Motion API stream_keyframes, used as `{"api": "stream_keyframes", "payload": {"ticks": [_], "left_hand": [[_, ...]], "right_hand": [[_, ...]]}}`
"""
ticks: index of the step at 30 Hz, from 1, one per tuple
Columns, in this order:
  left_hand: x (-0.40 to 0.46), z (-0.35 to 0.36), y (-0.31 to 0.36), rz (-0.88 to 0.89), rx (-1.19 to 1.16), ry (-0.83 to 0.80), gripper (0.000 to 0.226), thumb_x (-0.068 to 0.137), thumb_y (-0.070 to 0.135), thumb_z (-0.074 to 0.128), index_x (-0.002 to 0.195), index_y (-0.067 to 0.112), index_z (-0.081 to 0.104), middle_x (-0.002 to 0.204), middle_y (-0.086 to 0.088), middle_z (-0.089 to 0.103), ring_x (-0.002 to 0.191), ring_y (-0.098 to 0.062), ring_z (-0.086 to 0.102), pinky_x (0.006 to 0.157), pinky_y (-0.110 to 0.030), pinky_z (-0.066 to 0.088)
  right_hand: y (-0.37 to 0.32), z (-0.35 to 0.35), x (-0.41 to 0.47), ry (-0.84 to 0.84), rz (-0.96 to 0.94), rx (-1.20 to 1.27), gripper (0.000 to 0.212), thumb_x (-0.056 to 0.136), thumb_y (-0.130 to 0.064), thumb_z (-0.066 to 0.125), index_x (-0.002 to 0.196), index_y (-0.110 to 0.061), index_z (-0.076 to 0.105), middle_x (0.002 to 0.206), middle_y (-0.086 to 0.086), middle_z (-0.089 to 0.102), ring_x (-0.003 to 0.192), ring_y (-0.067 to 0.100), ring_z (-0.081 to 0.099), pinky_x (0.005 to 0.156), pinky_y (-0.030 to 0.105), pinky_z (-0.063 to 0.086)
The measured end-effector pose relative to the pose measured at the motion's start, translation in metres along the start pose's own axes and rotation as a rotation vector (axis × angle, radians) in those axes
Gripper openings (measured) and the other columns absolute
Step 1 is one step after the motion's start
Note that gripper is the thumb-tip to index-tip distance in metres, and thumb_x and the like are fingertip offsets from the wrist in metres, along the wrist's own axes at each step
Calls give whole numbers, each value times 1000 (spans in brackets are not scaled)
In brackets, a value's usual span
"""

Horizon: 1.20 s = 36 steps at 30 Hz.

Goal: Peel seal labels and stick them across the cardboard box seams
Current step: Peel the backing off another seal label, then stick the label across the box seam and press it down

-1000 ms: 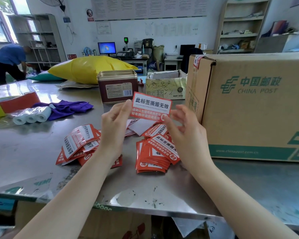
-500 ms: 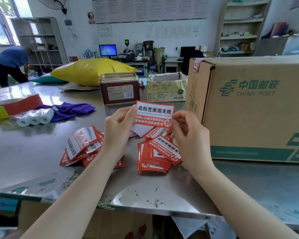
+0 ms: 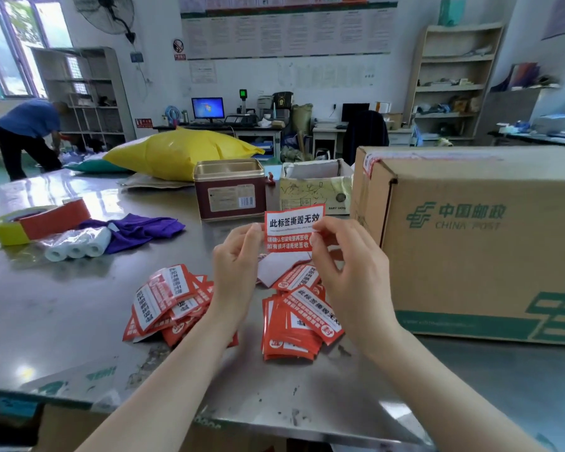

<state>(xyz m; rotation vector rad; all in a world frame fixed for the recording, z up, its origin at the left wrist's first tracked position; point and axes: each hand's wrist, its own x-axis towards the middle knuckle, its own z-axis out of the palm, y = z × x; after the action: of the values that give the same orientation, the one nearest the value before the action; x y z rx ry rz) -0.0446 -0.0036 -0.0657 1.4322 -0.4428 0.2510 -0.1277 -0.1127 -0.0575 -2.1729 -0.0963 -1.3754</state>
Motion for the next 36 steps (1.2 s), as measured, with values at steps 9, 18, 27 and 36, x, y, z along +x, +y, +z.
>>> {"api": "stream_keyframes", "payload": {"ticks": [9, 18, 27, 36], "left_hand": [[27, 43, 66, 127, -76, -39, 16, 91, 12, 57, 89, 22, 69, 93, 6, 69, 85, 3, 63, 70, -10, 48], [42, 127, 133, 174, 73, -323, 23, 94, 21, 49, 83, 26, 68, 76, 12, 65, 71, -8, 55, 63, -21, 38], [44, 216, 157, 266, 517, -657, 38, 92, 16, 45, 56, 12, 35, 51, -5, 31, 44, -16, 26, 56, -30, 23], [37, 228, 141, 237, 915, -796, 38, 96, 16, 38, 134, 16, 45, 125, -8, 55, 106, -23, 53, 79, -30, 40]], "right_hand": [[-23, -43, 84, 92, 13, 57, 15, 91, -14, 56, 106, -10, 57, 95, 0, 59, 81, 15, 61, 68, 32, 54], [10, -142, 147, 227, 162, -21, 5, 90, -14, 58, 94, -13, 60, 83, -2, 64, 74, 12, 66, 64, 21, 55], [101, -211, 156, 218, 501, -42, 7, 87, -7, 60, 93, -6, 63, 88, 9, 67, 65, 11, 67, 53, 14, 54], [133, -232, 152, 92, 716, -8, 7, 84, -1, 62, 81, -7, 62, 81, 10, 67, 57, 13, 67, 65, 27, 58]]}}
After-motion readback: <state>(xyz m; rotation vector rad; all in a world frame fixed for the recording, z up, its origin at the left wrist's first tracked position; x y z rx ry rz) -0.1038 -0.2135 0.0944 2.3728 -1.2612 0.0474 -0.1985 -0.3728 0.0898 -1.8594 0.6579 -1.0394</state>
